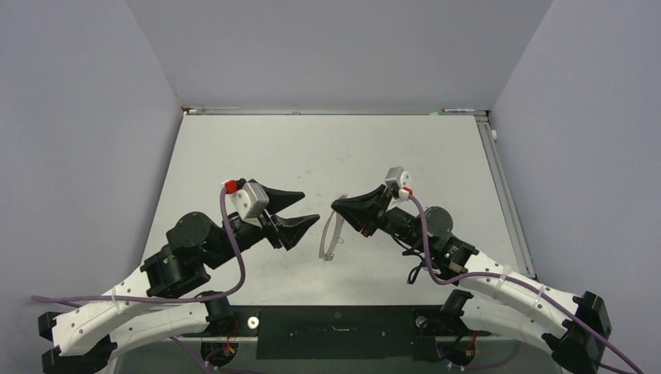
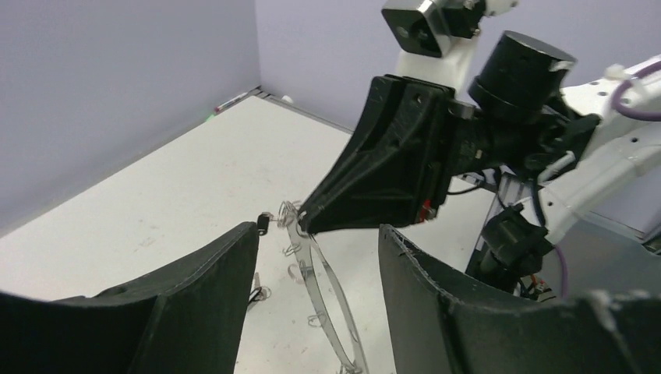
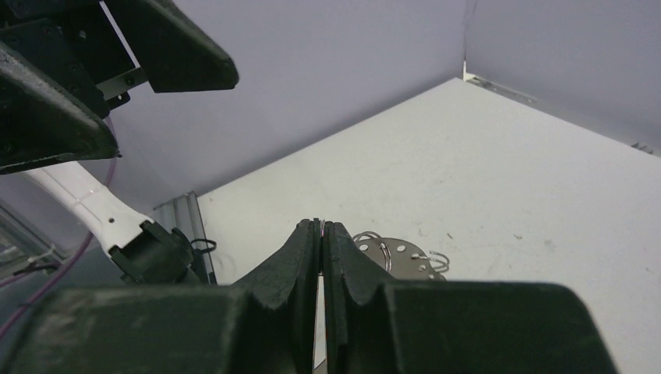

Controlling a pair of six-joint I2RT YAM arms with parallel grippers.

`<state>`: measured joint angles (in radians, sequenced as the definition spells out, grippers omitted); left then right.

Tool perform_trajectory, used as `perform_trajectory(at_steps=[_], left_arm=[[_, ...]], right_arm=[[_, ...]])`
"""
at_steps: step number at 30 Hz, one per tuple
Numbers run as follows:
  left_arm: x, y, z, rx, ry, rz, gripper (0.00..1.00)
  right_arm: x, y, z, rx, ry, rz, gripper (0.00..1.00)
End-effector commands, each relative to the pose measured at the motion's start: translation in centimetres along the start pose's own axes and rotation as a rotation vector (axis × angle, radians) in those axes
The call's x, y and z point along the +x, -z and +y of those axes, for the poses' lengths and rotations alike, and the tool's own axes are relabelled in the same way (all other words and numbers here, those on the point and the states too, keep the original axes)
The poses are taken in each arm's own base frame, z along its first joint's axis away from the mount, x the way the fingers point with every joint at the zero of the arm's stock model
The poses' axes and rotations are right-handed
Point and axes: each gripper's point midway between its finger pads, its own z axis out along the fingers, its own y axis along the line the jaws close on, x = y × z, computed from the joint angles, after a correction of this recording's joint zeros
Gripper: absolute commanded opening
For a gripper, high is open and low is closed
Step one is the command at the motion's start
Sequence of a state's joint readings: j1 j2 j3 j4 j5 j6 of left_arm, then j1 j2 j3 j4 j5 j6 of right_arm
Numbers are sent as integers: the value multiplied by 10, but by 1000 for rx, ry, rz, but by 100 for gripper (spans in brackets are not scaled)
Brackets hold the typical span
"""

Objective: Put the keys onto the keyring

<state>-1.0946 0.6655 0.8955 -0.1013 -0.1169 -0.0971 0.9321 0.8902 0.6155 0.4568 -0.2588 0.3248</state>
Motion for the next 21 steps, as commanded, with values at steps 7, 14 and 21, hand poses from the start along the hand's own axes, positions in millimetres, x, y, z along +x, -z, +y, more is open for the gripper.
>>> perform_trajectory(at_steps=[7,14,21], left_arm=[[-36,16,-41,257,-50,7,45],[-49,6,-41,311,-23,-25,38],[-58,2,-53,460,74,-71,34]], right_arm=[[-90,19,54,-364,-19,-249,5],[-113,29,83,-511,6,-272,5],[-126,36,90,-522,26,-297,5]])
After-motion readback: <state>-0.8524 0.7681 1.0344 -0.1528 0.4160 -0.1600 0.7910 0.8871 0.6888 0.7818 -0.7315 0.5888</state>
